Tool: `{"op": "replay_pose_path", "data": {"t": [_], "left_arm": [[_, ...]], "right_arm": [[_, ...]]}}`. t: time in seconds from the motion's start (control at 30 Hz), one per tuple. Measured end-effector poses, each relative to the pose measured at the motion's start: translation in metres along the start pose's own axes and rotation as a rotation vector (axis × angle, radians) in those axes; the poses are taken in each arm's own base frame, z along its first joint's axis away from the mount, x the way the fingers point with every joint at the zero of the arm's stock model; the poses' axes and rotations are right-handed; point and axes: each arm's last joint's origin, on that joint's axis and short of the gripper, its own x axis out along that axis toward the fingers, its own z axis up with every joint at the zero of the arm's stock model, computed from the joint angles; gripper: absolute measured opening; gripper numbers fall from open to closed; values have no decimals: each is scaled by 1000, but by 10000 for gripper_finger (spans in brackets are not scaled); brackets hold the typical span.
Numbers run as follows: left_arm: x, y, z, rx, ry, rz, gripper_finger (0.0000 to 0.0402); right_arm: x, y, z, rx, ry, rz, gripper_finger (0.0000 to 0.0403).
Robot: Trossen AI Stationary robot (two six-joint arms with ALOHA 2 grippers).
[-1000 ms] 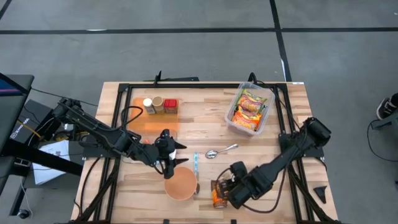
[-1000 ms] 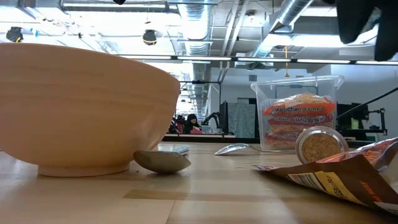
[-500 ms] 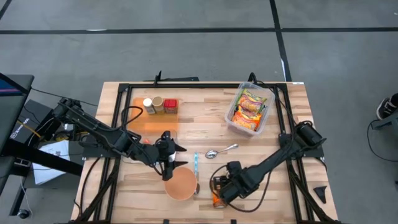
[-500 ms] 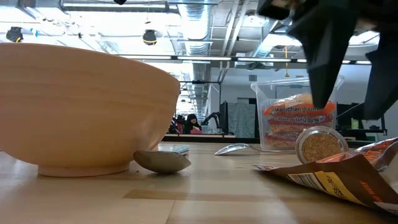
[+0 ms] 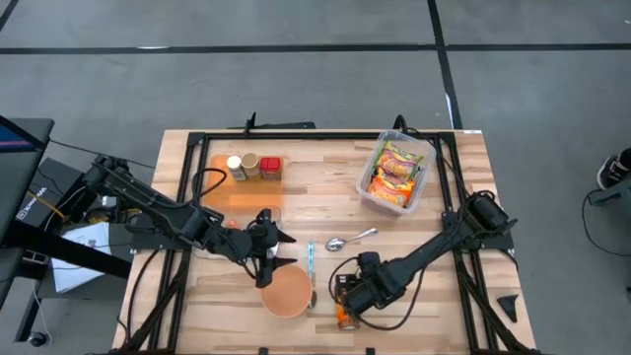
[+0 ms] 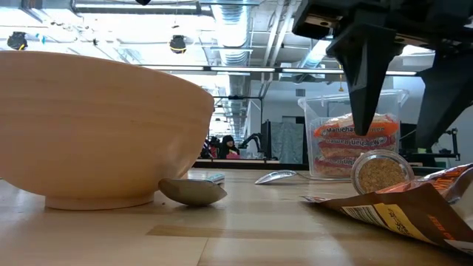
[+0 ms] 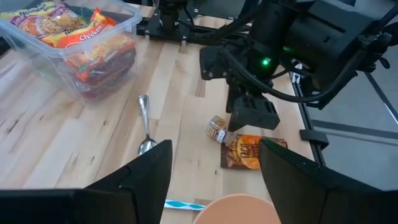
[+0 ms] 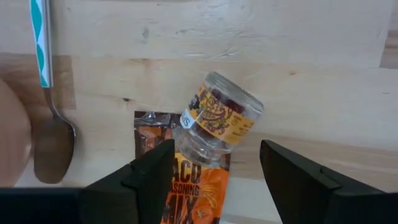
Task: Pick & Place Food Item
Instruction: Put the brown seasoning bottle into the orange bin
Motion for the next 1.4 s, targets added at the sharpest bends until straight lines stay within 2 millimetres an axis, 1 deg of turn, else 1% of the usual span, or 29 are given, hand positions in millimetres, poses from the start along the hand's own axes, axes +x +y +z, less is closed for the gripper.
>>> {"op": "replay_pose_path", "data": {"t": [0.1, 0.23, 0.33, 0.4, 0.9, 1.4], "left_arm": [[0, 0, 0, 8, 0, 0, 232], [0, 0, 0, 9, -1, 1, 232], [0, 0, 0, 9, -1, 1, 232], [0, 0, 0, 9, -1, 1, 232], [0, 0, 0, 8, -2, 2, 232], [0, 1, 0, -11, -10, 21, 232]], "right_arm": [[1, -1, 2, -6, -5, -13, 232], [18, -6, 3, -11, 24, -47, 233], [30, -11, 3, 7, 41, -35, 233], [33, -16, 4, 11, 38, -65, 233], [31, -29, -11, -104, 49, -90, 233], [32, -27, -5, -265, 38, -94, 232]]}}
